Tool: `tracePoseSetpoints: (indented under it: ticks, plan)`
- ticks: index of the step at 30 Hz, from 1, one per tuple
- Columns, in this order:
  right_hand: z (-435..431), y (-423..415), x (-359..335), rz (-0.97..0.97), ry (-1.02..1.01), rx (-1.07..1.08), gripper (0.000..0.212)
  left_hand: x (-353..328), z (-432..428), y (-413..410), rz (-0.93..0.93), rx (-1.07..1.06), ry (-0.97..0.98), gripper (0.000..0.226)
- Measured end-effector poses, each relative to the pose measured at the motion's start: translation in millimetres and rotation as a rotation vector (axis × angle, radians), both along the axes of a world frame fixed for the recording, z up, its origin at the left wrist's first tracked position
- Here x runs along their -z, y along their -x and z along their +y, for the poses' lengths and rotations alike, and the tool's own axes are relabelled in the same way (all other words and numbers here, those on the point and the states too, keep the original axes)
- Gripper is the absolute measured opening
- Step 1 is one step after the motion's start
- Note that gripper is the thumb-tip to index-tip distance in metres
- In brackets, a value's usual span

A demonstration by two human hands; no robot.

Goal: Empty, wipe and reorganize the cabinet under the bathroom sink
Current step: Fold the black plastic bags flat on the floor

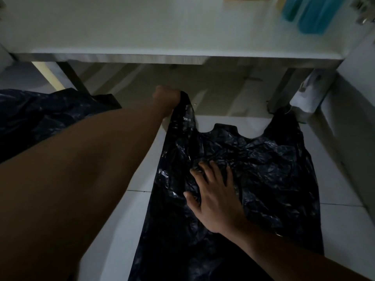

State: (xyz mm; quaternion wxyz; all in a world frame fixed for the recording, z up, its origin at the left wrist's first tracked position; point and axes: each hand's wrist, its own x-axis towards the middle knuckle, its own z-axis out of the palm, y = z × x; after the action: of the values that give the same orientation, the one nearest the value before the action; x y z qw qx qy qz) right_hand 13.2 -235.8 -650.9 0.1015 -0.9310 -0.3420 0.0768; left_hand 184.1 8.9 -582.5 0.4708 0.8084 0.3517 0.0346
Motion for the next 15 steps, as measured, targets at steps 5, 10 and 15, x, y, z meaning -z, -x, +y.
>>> tracePoseSetpoints:
  ticks: [5, 10, 15]
  plan:
    - [0, -1, 0, 0.006, 0.013, -0.002, 0.066, -6, 3, -6, -0.032, 0.007, 0.038, 0.05]
    - [0, 0, -1, 0.015, 0.011, -0.002, 0.066, -7, -4, -2, 0.205, 0.105, 0.11, 0.026]
    - [0, -2, -3, 0.023, 0.009, -0.009, 0.065, -3, 12, -5, -0.062, -0.022, 0.032, 0.047]
